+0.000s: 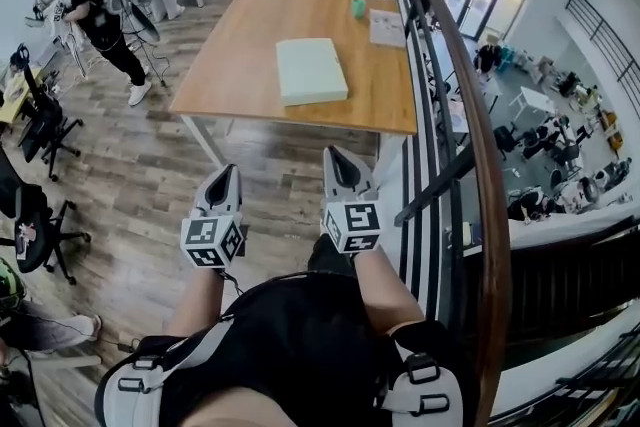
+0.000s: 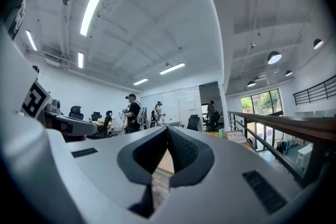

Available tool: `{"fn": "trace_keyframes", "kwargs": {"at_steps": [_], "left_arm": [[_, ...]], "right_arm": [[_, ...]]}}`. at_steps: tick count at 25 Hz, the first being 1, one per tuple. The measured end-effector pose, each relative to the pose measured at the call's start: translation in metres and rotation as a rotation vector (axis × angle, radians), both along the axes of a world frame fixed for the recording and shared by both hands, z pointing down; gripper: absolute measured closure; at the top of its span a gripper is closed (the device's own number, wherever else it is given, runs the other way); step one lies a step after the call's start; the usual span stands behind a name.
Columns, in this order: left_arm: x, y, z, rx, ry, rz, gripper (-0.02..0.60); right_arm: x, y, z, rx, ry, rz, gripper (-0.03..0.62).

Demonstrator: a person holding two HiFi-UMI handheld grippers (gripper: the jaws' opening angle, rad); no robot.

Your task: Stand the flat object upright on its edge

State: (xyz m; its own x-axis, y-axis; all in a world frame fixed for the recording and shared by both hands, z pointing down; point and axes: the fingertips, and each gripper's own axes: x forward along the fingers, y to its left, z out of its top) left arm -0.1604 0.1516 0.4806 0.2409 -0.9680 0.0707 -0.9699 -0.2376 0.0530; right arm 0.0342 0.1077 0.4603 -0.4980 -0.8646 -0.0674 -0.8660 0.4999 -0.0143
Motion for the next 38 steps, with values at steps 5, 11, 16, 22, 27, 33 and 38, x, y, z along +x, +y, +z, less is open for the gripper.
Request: {"fn": "trace_keyframes", "kwargs": {"at_steps": [5, 11, 16, 22, 27, 33, 38], "left_arm": [[-0.004, -0.064, 0.006, -0.003, -0.009, -0.040, 0.577], [0.003, -0.161, 0.008, -0.035, -0.004, -0.055, 0.577], [0.016, -0.247, 0.004, -0.059, 0.003, -0.060, 0.578], [0.029, -0.332, -0.003, -0.061, -0.001, -0.070, 0.577], [0.027, -0.368, -0.004, -0.085, 0.024, -0.100, 0.578], [0.003, -0.401, 0.008, -0.152, 0.015, -0.085, 0.577], [-0.003, -0.434, 0.014, -0.189, -0.025, -0.065, 0.577]], "right_arm": [[-0.001, -0.070, 0.009, -0.013, -0.004, -0.023, 0.589], [0.008, -0.173, 0.011, -0.048, -0.002, -0.040, 0.589], [0.014, -0.259, 0.013, -0.086, 0.010, -0.065, 0.589], [0.025, -0.339, 0.007, -0.102, 0.018, -0.092, 0.589], [0.031, -0.381, 0.013, -0.130, 0.031, -0.105, 0.589], [0.019, -0.413, 0.021, -0.174, 0.025, -0.100, 0.589], [0.033, -0.444, 0.030, -0.210, 0.023, -0.039, 0.589]]}}
